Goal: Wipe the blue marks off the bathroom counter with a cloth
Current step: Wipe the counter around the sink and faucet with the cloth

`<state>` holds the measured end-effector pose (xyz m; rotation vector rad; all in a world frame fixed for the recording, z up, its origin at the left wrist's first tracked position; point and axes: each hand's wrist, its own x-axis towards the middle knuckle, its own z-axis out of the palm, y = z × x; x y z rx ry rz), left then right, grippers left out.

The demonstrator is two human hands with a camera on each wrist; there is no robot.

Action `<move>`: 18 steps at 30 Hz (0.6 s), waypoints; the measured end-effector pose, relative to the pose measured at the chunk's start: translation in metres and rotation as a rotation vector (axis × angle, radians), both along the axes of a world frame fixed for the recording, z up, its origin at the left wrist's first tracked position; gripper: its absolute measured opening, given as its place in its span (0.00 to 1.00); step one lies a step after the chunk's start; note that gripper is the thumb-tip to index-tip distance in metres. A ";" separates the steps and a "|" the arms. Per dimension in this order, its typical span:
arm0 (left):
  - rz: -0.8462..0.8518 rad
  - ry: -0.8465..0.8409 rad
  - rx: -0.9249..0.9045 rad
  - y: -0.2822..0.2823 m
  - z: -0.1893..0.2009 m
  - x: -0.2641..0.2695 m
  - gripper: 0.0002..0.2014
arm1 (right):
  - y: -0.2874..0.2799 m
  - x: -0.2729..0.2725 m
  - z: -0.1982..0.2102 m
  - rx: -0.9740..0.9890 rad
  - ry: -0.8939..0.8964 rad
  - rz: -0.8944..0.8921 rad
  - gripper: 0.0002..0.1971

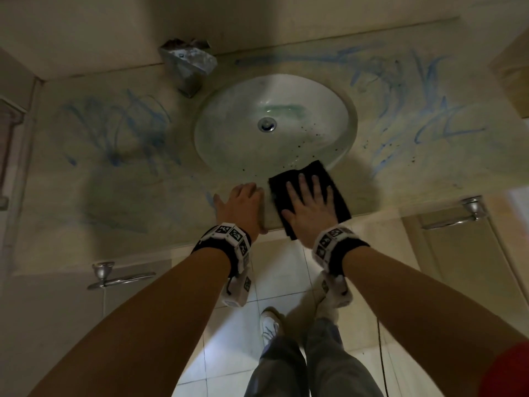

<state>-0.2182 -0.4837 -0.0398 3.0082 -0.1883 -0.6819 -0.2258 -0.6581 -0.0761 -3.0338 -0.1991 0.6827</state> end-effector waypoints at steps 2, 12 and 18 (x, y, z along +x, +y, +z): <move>-0.001 0.012 -0.008 0.000 0.000 0.000 0.49 | -0.032 0.011 0.001 -0.023 -0.003 -0.088 0.35; 0.017 -0.014 -0.008 -0.004 -0.002 0.002 0.50 | -0.004 0.003 0.003 -0.036 -0.005 -0.119 0.36; -0.012 -0.007 0.045 -0.005 -0.001 -0.001 0.50 | 0.012 -0.009 -0.002 0.023 -0.017 -0.015 0.36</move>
